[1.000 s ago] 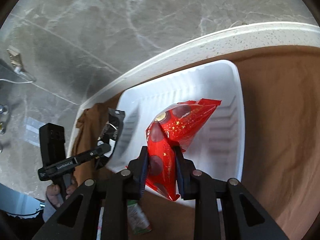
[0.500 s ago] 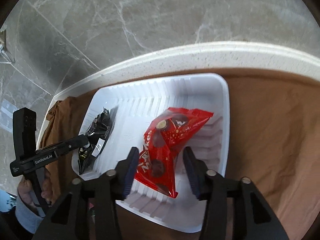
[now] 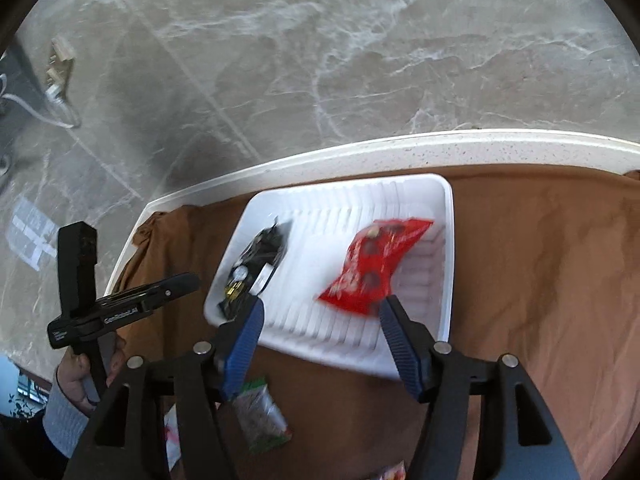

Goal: Organize snacks
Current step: 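Carry both packets into the white tray and open both grippers, then grasp the pink Pororo packet with the left gripper while the right grasps the panda bag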

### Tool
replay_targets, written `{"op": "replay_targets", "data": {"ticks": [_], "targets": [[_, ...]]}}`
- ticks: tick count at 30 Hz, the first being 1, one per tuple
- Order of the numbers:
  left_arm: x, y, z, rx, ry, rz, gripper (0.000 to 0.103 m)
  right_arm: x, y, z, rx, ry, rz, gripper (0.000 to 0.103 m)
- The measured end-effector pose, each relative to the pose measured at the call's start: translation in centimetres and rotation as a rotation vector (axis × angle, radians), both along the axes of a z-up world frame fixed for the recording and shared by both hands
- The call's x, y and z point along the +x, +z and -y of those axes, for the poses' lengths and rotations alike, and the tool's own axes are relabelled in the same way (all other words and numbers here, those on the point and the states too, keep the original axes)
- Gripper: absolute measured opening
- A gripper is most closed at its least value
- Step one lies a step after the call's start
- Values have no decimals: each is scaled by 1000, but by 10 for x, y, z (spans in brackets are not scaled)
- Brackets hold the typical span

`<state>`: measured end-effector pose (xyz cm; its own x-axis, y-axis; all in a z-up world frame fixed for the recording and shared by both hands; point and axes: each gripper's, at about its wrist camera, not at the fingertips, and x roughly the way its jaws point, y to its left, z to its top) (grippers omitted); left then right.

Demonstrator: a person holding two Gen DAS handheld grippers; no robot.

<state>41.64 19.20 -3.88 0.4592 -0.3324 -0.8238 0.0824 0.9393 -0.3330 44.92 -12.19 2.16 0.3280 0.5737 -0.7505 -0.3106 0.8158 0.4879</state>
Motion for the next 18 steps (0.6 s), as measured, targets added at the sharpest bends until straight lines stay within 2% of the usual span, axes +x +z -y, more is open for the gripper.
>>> {"op": "replay_targets", "data": {"ticks": [7, 13, 18], "targets": [[-65, -19, 10, 16, -56, -102, 24, -65, 3, 17, -78, 59, -5, 66], [-102, -39, 15, 19, -67, -177, 24, -112, -23, 27, -209, 88, -37, 66], [-119, -47, 16, 23, -66, -205, 24, -127, -43, 26, -318, 133, -46, 67]]}}
